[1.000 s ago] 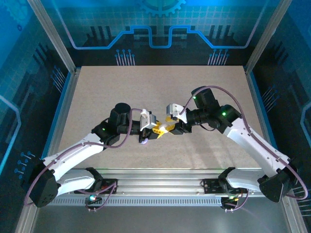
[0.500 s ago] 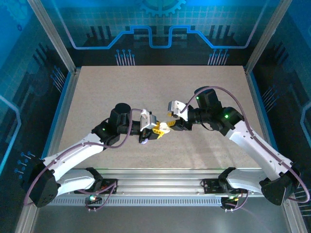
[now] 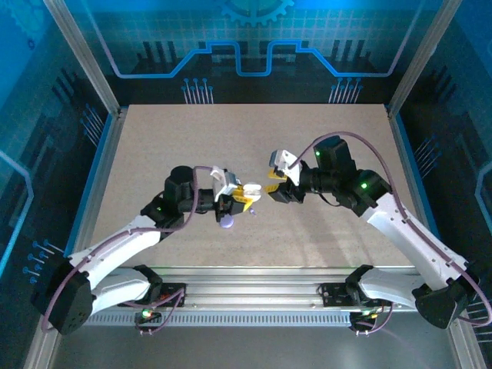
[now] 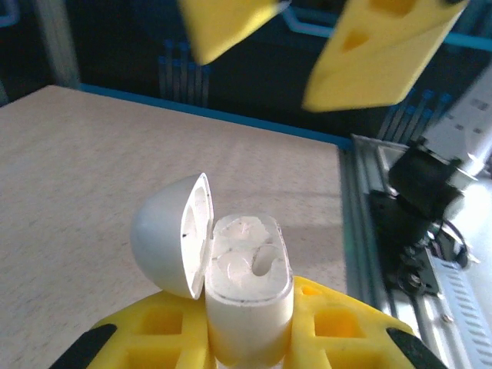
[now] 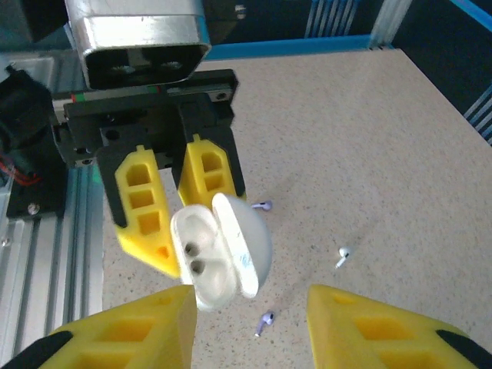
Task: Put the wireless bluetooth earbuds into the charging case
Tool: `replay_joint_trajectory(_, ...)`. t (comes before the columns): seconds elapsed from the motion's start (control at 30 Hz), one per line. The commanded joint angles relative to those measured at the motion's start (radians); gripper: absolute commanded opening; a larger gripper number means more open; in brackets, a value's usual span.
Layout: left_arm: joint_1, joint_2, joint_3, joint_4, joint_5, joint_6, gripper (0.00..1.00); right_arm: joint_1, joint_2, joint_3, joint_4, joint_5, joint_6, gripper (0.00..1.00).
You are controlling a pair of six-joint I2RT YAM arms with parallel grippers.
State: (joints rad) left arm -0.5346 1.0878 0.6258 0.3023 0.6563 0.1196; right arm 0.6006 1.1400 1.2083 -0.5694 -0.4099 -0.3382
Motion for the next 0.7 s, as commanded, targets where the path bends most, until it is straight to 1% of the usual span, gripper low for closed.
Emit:
replay_joint_trajectory(0.0, 0.050, -0.065, -0.065, 0.097, -0.071, -0.126, 0.13, 0.019, 0.046, 0.073, -0.017, 0.101, 0.190, 0.42)
replay_joint_trajectory(0.1, 0.111, -0.124, -0.104, 0.071, -0.136, -0.181, 0.13, 0.040, 0.120, 0.130, -0.063, 0.169, 0.281, 0.43)
replay_joint_trajectory(0.2, 0.156, -0.196, -0.141, 0.009, -0.225, -0.216, 0.13, 0.061, 0.190, 0.156, -0.063, 0.230, 0.367, 0.42)
replay_joint_trajectory(0.4, 0.173, -0.323, -0.164, -0.188, -0.509, -0.269, 0.12, 0.092, 0.381, 0.250, -0.090, 0.364, 0.556, 0.41)
replay_joint_trajectory(0.53, 0.176, -0.395, -0.178, -0.273, -0.655, -0.313, 0.13, 0.103, 0.534, 0.323, -0.113, 0.414, 0.594, 0.40)
replay_joint_trajectory(0.67, 0.178, -0.448, -0.176, -0.349, -0.680, -0.319, 0.13, 0.102, 0.695, 0.420, -0.128, 0.451, 0.633, 0.40)
